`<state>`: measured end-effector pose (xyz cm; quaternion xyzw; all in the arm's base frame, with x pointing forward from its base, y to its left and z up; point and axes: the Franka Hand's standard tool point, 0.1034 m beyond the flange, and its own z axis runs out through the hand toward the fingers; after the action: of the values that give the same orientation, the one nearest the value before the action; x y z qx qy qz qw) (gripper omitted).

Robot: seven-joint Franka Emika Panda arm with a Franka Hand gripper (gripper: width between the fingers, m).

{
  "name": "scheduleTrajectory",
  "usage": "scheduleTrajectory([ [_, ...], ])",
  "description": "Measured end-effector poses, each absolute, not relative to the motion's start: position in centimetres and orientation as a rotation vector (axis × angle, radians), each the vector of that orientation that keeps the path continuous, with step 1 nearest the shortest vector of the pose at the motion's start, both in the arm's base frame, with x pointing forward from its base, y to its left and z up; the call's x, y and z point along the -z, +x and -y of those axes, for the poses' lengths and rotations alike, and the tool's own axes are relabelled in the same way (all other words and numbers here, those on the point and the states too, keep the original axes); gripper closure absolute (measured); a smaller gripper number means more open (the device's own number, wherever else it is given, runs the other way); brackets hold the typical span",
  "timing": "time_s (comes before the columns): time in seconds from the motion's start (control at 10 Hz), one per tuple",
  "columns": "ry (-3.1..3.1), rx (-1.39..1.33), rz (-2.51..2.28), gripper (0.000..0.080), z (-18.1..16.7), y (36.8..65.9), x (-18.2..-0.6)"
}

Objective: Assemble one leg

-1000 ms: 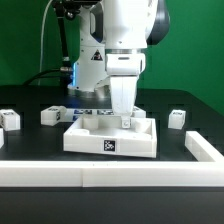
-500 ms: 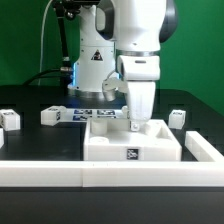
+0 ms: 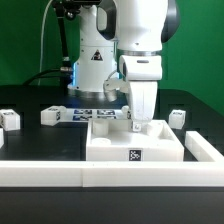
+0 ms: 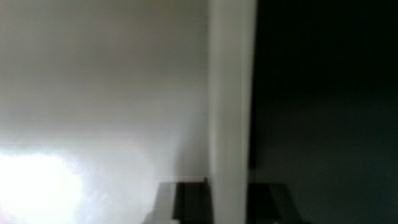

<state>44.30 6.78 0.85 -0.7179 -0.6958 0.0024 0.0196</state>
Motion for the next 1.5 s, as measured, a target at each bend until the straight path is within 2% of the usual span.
scheduleTrajectory([
  [0.5, -2.201, -0.002, 2.197, 0.074, -8.2, 47.9, -0.8],
  [0.7, -2.201, -0.004, 2.195, 0.074, -8.1, 47.8, -0.8],
  [0.8, -2.202, -0.004, 2.195, 0.0651, -8.1, 47.8, -0.7],
  [0.9, -2.202, -0.004, 2.194, 0.0514, -8.1, 47.8, -0.7],
  [1.0, -2.202, -0.004, 2.194, 0.0514, -8.1, 47.8, -0.7],
  [1.1, -2.202, -0.004, 2.194, 0.0309, -8.1, 47.8, -0.7],
  [1.2, -2.202, -0.004, 2.194, 0.0203, -8.1, 47.8, -0.7],
  [1.3, -2.202, -0.004, 2.194, 0.0203, -8.1, 47.8, -0.7],
  [1.4, -2.203, -0.004, 2.194, 0.0159, -8.1, 47.8, -0.7],
  [1.5, -2.203, -0.004, 2.194, 0.0152, -8.1, 47.8, -0.7],
])
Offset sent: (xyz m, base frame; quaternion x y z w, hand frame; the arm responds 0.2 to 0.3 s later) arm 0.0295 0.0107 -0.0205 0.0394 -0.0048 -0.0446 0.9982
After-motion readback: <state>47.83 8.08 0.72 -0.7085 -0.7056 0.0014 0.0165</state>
